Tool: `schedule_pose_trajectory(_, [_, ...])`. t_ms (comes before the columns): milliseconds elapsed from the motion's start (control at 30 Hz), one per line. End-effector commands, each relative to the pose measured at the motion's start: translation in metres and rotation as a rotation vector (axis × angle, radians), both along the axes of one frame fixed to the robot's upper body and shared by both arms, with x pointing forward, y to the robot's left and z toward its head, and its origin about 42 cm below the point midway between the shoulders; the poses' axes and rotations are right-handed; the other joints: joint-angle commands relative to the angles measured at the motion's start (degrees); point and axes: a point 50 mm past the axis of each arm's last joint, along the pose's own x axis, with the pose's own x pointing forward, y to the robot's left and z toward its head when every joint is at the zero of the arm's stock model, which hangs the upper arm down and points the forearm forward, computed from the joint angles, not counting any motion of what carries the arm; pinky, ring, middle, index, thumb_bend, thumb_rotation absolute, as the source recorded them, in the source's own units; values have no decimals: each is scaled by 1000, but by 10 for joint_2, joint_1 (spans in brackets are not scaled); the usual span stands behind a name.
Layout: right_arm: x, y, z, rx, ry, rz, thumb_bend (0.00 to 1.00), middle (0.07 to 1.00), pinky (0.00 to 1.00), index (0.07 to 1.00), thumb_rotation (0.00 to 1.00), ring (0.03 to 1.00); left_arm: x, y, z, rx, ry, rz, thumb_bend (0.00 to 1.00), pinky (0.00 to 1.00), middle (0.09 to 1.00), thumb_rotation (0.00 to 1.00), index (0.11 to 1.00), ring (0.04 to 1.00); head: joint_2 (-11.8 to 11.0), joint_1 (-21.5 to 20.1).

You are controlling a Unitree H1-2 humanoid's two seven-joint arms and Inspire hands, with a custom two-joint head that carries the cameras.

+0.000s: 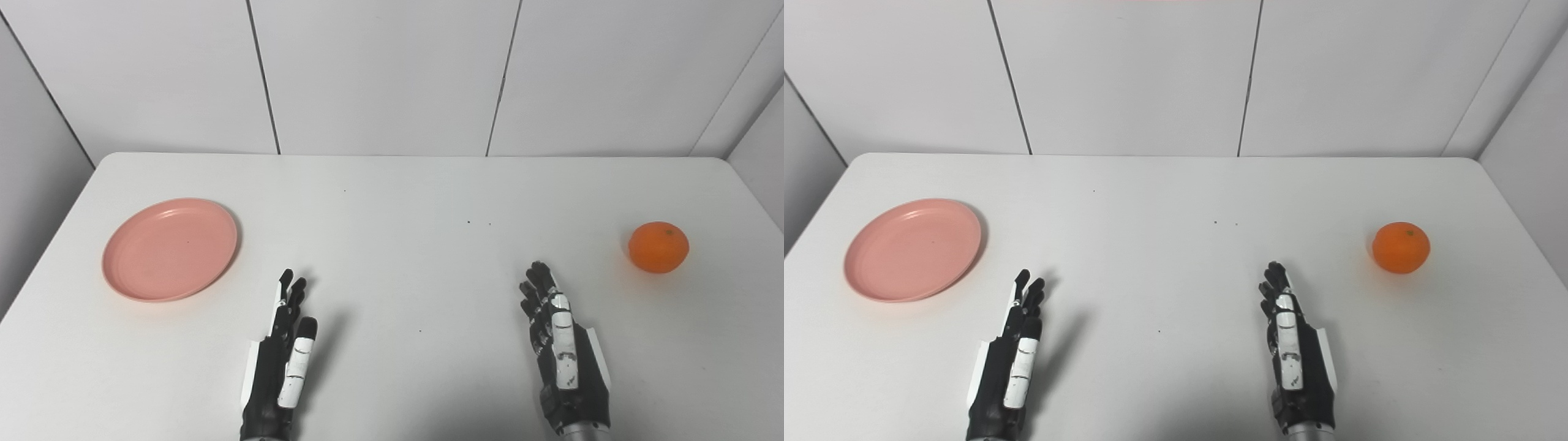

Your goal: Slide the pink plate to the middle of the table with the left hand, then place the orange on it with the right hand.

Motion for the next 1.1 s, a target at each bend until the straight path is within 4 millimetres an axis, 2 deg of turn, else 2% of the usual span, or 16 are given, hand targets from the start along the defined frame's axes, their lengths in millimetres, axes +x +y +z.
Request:
schedule_pose_trajectory(0, [-35,-23,-10,-44,-15,-5,794,959,1000,938,991,964,-70,15,-41,54,174,47,782,984,956,1000,986,966,-7,7])
schedule_pose_trajectory(267, [-35,-30,-18,-53,-16,-2,785,962,1000,940,1000,964,-69,10,-47,51,168,44,809,960,950,1000,977,960,-28,27])
schedule_pose_trajectory(567, [-35,-36,-25,-44,-26,4,787,973,1000,953,1000,973,-67,5,-53,52,152,42,785,930,942,1000,968,949,-49,53])
schedule_pose_trajectory(1067, [-35,-39,-33,-50,-19,-4,793,984,1000,967,1000,985,-65,2,-62,52,143,37,752,931,928,1000,953,945,-88,70])
